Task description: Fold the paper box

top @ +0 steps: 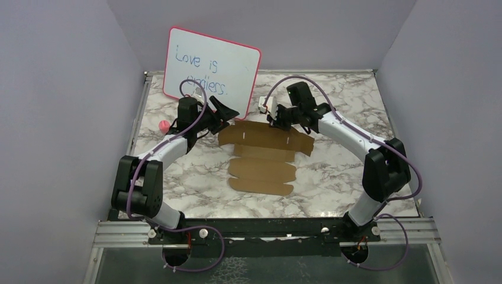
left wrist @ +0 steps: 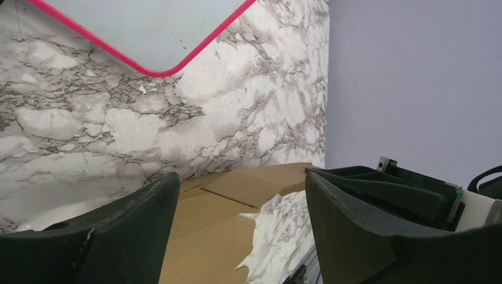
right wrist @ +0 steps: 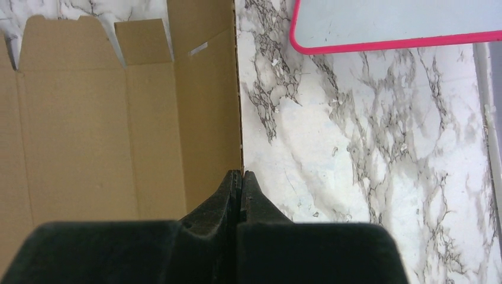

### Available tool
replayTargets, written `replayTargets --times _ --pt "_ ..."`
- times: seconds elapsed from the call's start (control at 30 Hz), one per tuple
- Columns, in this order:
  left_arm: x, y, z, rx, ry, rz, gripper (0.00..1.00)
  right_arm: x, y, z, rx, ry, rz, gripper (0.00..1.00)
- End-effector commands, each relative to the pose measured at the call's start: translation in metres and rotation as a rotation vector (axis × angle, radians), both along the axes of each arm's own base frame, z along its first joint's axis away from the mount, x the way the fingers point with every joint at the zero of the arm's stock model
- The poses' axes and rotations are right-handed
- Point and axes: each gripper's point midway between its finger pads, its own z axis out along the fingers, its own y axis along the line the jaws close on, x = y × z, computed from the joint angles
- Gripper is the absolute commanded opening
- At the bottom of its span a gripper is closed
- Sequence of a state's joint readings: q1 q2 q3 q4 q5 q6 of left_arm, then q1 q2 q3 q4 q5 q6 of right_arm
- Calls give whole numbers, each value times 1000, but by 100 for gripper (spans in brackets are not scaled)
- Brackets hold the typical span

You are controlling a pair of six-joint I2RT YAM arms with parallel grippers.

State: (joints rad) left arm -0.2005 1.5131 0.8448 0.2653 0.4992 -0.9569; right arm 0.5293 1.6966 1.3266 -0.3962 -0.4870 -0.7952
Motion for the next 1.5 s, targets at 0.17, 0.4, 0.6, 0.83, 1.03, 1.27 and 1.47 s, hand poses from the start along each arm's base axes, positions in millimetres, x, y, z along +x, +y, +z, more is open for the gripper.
replayTargets --times 0.17,0.4,0.6,0.83,1.03,1.27,1.47 --pt "-10 25 36 119 -114 102 80 5 2 20 25 -79 -4 1" --pt "-17 18 25 94 -86 69 80 0 5 21 39 -72 20 1" --pt "0 12 28 124 -116 34 73 -5 7 21 48 -58 46 1" --pt "10 -7 21 131 -122 -39 58 -8 10 19 43 -48 63 1" --pt "4 -28 13 133 -118 -107 50 -6 11 17 21 -58 63 1" --pt "-12 -27 12 122 -132 -105 44 5 5 26 -11 -138 27 1" --pt "-28 -26 1 109 -130 -89 44 3 13 28 -47 -221 64 1"
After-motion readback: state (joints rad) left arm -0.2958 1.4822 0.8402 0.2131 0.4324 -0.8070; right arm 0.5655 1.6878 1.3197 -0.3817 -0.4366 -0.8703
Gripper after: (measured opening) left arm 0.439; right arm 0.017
